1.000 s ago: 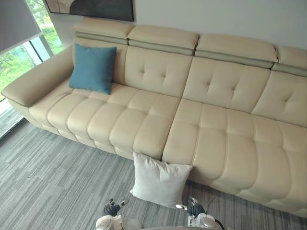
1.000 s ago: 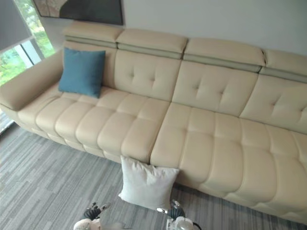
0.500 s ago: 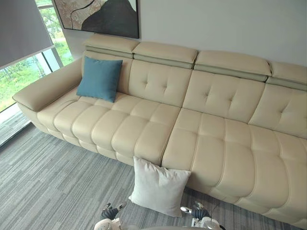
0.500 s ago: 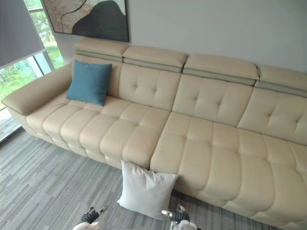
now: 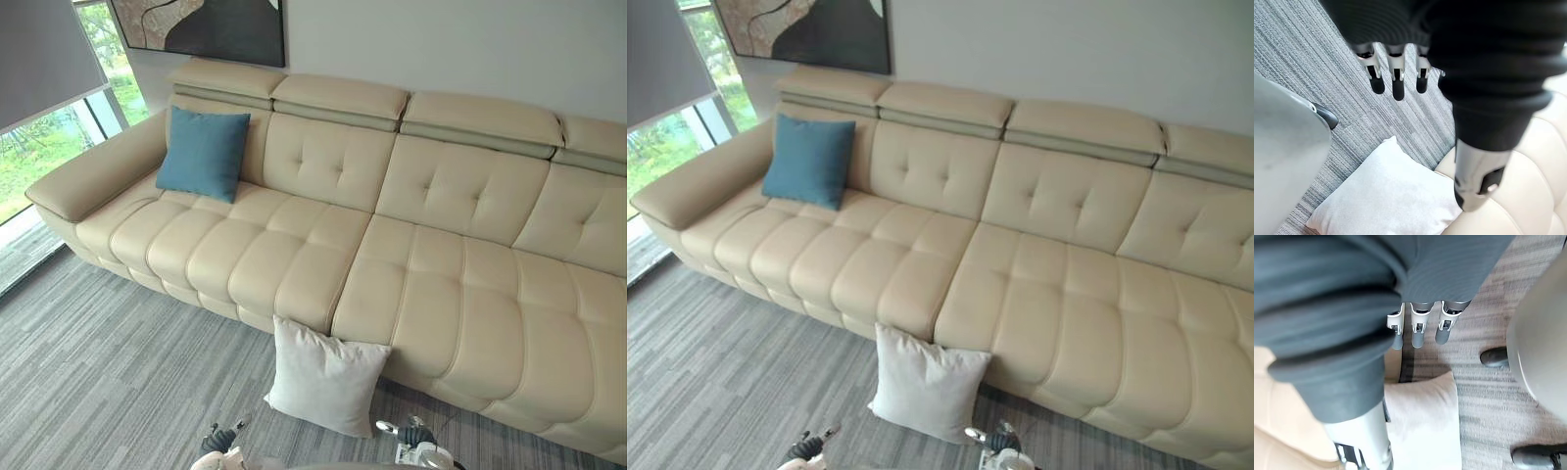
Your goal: Pick up cushions and gather them together orderly.
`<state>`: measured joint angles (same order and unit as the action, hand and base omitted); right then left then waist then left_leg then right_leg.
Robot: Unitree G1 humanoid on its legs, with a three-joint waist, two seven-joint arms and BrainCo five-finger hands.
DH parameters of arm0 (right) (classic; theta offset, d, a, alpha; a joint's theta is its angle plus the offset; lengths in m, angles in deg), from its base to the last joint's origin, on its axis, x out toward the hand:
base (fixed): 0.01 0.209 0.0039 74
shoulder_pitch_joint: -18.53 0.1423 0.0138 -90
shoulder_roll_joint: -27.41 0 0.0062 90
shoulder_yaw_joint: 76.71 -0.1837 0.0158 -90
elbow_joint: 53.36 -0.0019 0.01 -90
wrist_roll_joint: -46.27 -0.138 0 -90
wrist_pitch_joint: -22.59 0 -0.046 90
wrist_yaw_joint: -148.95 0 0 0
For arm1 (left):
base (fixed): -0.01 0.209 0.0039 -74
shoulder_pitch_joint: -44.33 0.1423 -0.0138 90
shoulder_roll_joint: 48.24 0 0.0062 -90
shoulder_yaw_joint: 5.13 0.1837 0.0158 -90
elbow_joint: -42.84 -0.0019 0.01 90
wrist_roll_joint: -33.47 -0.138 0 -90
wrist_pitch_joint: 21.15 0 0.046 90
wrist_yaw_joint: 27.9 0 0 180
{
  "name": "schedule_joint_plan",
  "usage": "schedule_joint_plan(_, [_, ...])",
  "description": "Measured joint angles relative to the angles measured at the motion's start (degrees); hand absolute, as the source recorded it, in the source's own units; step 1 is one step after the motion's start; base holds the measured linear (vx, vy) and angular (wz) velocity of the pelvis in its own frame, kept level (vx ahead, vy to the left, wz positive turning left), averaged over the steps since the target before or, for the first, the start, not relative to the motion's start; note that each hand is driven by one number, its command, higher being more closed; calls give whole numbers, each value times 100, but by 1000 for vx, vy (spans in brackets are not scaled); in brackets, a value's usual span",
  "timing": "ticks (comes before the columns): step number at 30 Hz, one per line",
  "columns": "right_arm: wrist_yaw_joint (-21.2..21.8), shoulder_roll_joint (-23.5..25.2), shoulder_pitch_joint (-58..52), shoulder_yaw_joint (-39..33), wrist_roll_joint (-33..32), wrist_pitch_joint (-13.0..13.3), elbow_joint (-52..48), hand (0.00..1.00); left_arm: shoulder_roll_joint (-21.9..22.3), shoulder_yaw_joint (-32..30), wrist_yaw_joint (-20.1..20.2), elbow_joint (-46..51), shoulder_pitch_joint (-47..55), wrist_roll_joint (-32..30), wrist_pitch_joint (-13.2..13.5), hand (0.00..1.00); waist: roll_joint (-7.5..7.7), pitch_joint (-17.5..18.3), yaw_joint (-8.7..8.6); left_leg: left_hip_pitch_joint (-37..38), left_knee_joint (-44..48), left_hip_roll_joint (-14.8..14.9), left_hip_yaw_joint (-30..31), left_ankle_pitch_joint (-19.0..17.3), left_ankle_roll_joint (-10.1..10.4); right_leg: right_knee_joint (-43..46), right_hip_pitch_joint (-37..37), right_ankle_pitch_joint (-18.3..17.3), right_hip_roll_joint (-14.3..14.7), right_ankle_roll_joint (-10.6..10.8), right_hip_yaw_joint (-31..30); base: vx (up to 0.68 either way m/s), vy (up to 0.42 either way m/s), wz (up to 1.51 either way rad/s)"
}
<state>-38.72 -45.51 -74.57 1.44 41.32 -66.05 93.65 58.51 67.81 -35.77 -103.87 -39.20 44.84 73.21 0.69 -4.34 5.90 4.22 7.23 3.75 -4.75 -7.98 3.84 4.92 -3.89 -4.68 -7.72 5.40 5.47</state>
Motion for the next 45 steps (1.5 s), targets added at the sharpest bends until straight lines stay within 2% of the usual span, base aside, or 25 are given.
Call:
schedule_joint_plan(3, [-16, 9, 108, 10, -1, 1, -64, 0, 31, -11, -78, 82, -25, 1, -2, 0, -72, -192, -28, -66, 313, 113, -118, -147, 105, 240, 49, -115, 84, -54, -67, 12, -29, -15])
schedule_joint_plan(4, [-13, 54, 93, 31, 0, 6, -248, 0, 56, -22, -78, 168, -21, 3, -3, 0, -130, -301, -74, -276, 850, 249, -114, -372, 175, 482, 150, -252, 153, -106, -75, -105, -22, -11])
schedule_joint_plan(5, [-14, 78, 98, 67, -1, 13, -301, 0, 71, -115, -74, 221, -25, 7, -3, 0, -100, -346, -110, -490, 1336, 329, -127, -461, 240, 606, 254, -378, 193, -141, -102, -131, -11, -9])
schedule_joint_plan(8, [-31, 79, 84, 161, -1, 5, -373, 0, 139, -222, -78, 371, -24, 28, 5, 0, -93, -463, -85, -1146, 2935, 540, -95, -374, 246, 1082, 369, -698, 288, -198, -403, -69, -33, -33])
schedule_joint_plan(10, [-47, 47, 94, 165, 0, 3, -374, 0, 163, -227, -80, 371, 0, 19, 7, 0, -124, -437, -105, -1199, 3010, 520, -97, -382, 228, 1110, 409, -716, 278, -189, -533, 27, 27, -38])
schedule_joint_plan(11, [-75, 24, 97, 164, 0, 2, -374, 0, 166, -234, -78, 372, 5, 7, 9, 0, -129, -427, -118, -1209, 2927, 449, -61, -552, 167, 1107, 461, -706, 261, -173, -697, 59, 73, -42])
schedule_joint_plan(12, [-93, 19, 111, 164, 0, -5, -372, 0, 198, -235, -78, 373, 7, 2, 12, 0, -140, -421, -121, -1207, 2538, 362, 67, -669, 175, 1122, 588, -681, 250, -132, -795, 52, 91, -47])
schedule_joint_plan(13, [-98, 16, 133, 170, 6, -16, -366, 0, 224, -234, -81, 375, 20, 5, 17, 0, -173, -401, -116, -1145, 2059, 297, 243, -634, 143, 1205, 735, -686, 277, -80, -873, 39, 136, -53])
schedule_joint_plan(14, [-110, 28, 182, 193, 9, -26, -332, 0, 238, -240, -83, 369, 38, 33, 25, 0, -203, -400, -113, -981, 1664, 281, 300, -798, 175, 1346, 889, -742, 314, -2, -991, 60, 156, -64])
schedule_joint_plan(16, [-106, 125, 238, 197, 35, -41, -220, 0, 134, -240, -80, 331, -4, 75, 26, 0, -48, -401, -105, -799, 1595, 188, -120, -826, 29, 1311, 862, -604, 194, 73, -1230, 92, 184, -69])
schedule_joint_plan(19, [-90, 165, 220, 286, 51, -44, -218, 0, 51, -219, -77, 215, -14, -4, 26, 0, 19, -328, -107, -603, 1468, 78, -459, -910, -50, 1121, 781, -527, 71, 187, -1435, 107, 158, -51])
schedule_joint_plan(23, [-122, 120, 283, 447, 49, -55, -208, 0, 7, -119, -110, 189, -67, 20, 24, 0, -4, -336, -89, -657, 1438, 30, -600, -907, -62, 1098, 994, -382, 31, 229, -1313, 79, 56, -23])
schedule_joint_plan(28, [-257, -171, 1015, 602, 12, -44, -237, 0, 39, -99, -445, 422, -717, 568, 46, 0, -131, -821, -80, -1854, 2512, 82, -169, -905, -63, 1976, 1934, -425, 14, 199, -849, -96, -22, 29])
schedule_joint_plan(32, [-448, -233, 1697, 594, -249, 25, -664, 0, -110, -235, -744, 848, -1335, 1216, 205, 0, 12, -1303, -79, -3112, 3394, 88, 72, -965, -44, 2993, 3117, -769, -16, 105, -729, -251, -36, 29])
schedule_joint_plan(34, [-480, -244, 1993, 585, -354, 41, -735, 0, -191, -321, -831, 992, -1528, 1384, 255, 0, -5, -1481, -76, -3512, 3628, 177, 147, -1172, -39, 3320, 3568, -874, 69, 58, -708, -273, -39, 5])
schedule_joint_plan(35, [-492, -245, 2159, 559, -469, 37, -784, 0, -248, -393, -842, 1042, -1669, 1482, 259, 0, 17, -1632, -74, -3763, 3839, 189, 209, -1191, -11, 3543, 3824, -914, 77, 22, -705, -300, -29, -2])
schedule_joint_plan(38, [-596, -374, 2512, 495, -648, 27, -892, 0, -380, -509, -837, 1133, -2086, 1610, 257, 0, 31, -1748, -79, -4648, 4194, 194, 298, -1193, 15, 3931, 4693, -935, 69, 21, -702, -308, -36, 7])
schedule_joint_plan(41, [-660, -512, 3073, 274, -754, 27, -896, 0, -700, -632, -834, 1211, -2595, 1755, 252, 0, 36, -2049, -102, -5294, 4377, 213, 399, -1103, 7, 4041, 5295, -849, 75, 17, -628, -227, -15, -1])
schedule_joint_plan(45, [-714, -925, 4111, -94, -922, 37, -894, 0, -1484, -670, -789, 1467, -3519, 1792, 253, 0, 84, -2415, -132, -6375, 4801, 257, 497, -872, -18, 4454, 6309, -632, 90, -29, -595, -178, -29, 7])
